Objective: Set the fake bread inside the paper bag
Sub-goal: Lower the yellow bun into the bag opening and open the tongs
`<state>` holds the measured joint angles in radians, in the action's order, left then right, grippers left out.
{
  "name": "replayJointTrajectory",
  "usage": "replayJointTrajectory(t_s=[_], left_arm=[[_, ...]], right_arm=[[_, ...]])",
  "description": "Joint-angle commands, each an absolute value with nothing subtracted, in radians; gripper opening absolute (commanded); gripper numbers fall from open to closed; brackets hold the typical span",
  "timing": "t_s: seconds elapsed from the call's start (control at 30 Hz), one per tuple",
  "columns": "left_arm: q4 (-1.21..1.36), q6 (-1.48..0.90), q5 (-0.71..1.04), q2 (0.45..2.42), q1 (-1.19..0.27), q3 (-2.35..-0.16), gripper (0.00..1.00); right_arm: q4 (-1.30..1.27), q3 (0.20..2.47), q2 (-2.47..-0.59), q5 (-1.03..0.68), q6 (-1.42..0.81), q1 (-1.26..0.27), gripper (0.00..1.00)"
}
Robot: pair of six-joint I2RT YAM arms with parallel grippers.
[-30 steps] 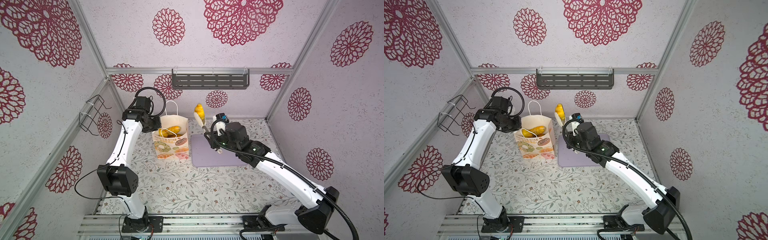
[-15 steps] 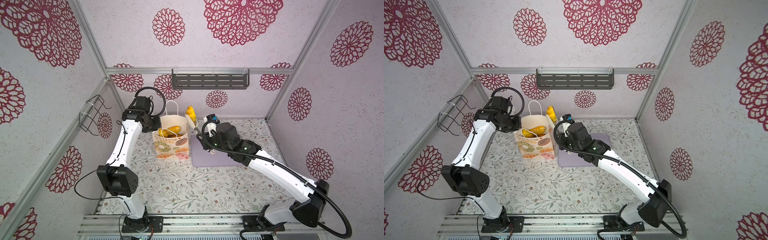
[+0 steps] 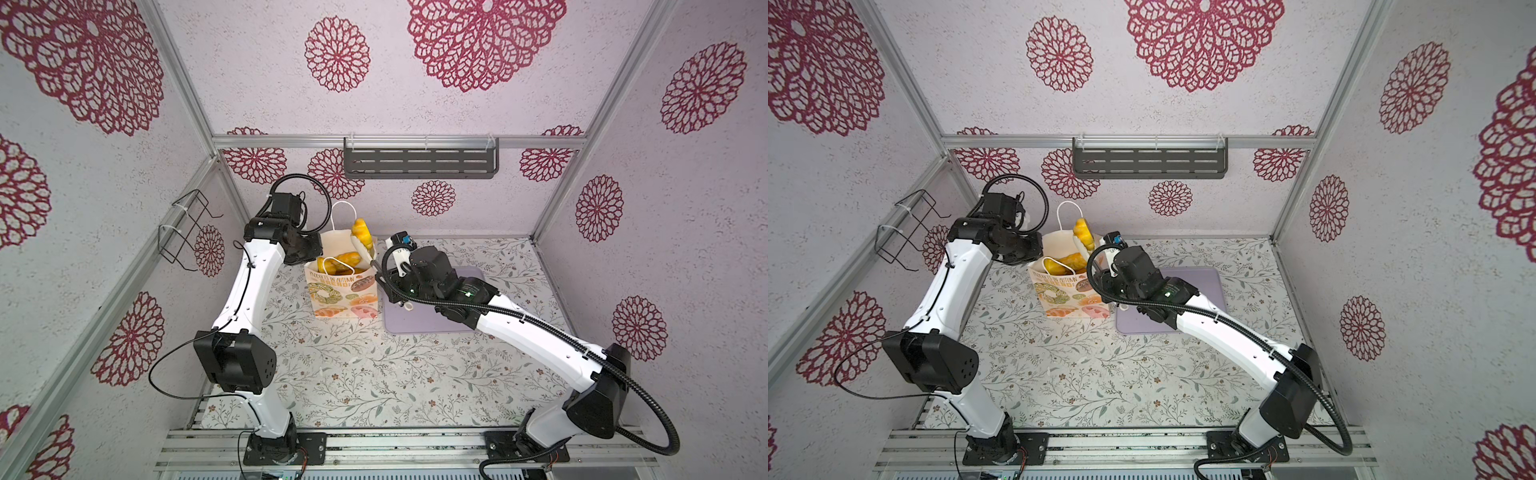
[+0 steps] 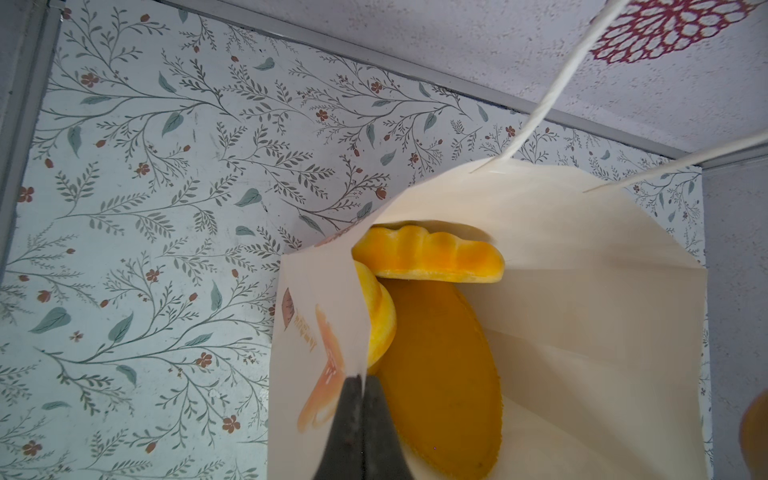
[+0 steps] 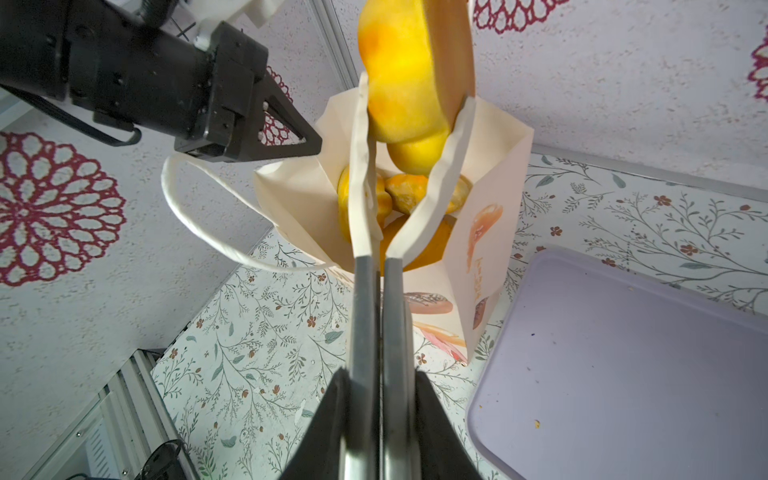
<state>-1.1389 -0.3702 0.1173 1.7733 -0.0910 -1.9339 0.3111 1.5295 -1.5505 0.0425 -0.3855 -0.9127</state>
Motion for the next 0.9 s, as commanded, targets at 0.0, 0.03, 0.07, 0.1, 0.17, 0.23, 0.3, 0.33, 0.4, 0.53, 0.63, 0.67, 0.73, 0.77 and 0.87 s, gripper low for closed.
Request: replayJointTrajectory(t_s=[0.0, 0.03, 0.07, 0.1, 0.17, 0.23, 0.3, 0.33, 0.4, 0.53, 0.63, 0.67, 0.73, 0.77, 0.87], left_arm=[[-1.125, -0.361, 0.119, 1.731, -0.100, -1.935, 0.00], [-1.126, -0.360, 0.120, 1.733, -0.100, -1.935, 0.00], [-1.126, -0.362, 0.120, 1.733, -0.101, -1.936, 0.00], [-1.127, -0.361, 0.121, 1.732, -0.099, -1.936, 0.00], [-1.127, -0.361, 0.120, 1.732, -0.100, -1.935, 0.00], [-1.126, -0.362, 0.119, 1.732, -0.100, -1.934, 0.00], [-1.126, -0.361, 0.121, 1.732, -0.101, -1.936, 0.00], [-1.126, -0.362, 0.121, 1.731, -0.100, -1.936, 0.00], [-1.126, -0.360, 0.121, 1.731, -0.101, -1.936, 0.00], [-1.126, -0.359, 0.121, 1.731, -0.100, -1.936, 0.00], [-1.126, -0.361, 0.121, 1.732, -0.100, -1.936, 0.00], [-1.126, -0.361, 0.121, 1.731, -0.101, -1.935, 0.00], [-1.126, -0.361, 0.121, 1.732, -0.100, -1.936, 0.00], [-1.126, -0.361, 0.122, 1.731, -0.100, -1.934, 0.00], [-1.126, -0.362, 0.123, 1.733, -0.100, -1.934, 0.01]], right_arm=[[0.242, 1.591, -1.546, 0.029, -0.366, -0.929, 0.00], [0.244, 1.597, -1.553, 0.025, -0.367, -0.931, 0.00], [0.248, 1.602, -1.562, 0.023, -0.367, -0.932, 0.00], [0.253, 1.610, -1.571, 0.019, -0.367, -0.934, 0.00], [0.262, 1.624, -1.587, 0.013, -0.367, -0.936, 0.00], [0.270, 1.638, -1.604, 0.007, -0.367, -0.940, 0.00], [0.274, 1.648, -1.616, 0.000, -0.367, -0.942, 0.00], [0.277, 1.654, -1.622, -0.001, -0.369, -0.944, 0.00], [0.282, 1.663, -1.633, -0.005, -0.368, -0.946, 0.05], [0.298, 1.683, -1.652, -0.009, -0.367, -0.947, 0.14], [0.304, 1.692, -1.657, -0.009, -0.367, -0.949, 0.23], [0.305, 1.691, -1.657, -0.009, -0.367, -0.949, 0.26], [0.305, 1.691, -1.654, -0.005, -0.366, -0.948, 0.31], [0.304, 1.691, -1.652, -0.002, -0.367, -0.949, 0.33], [0.304, 1.692, -1.646, 0.000, -0.367, -0.950, 0.40]])
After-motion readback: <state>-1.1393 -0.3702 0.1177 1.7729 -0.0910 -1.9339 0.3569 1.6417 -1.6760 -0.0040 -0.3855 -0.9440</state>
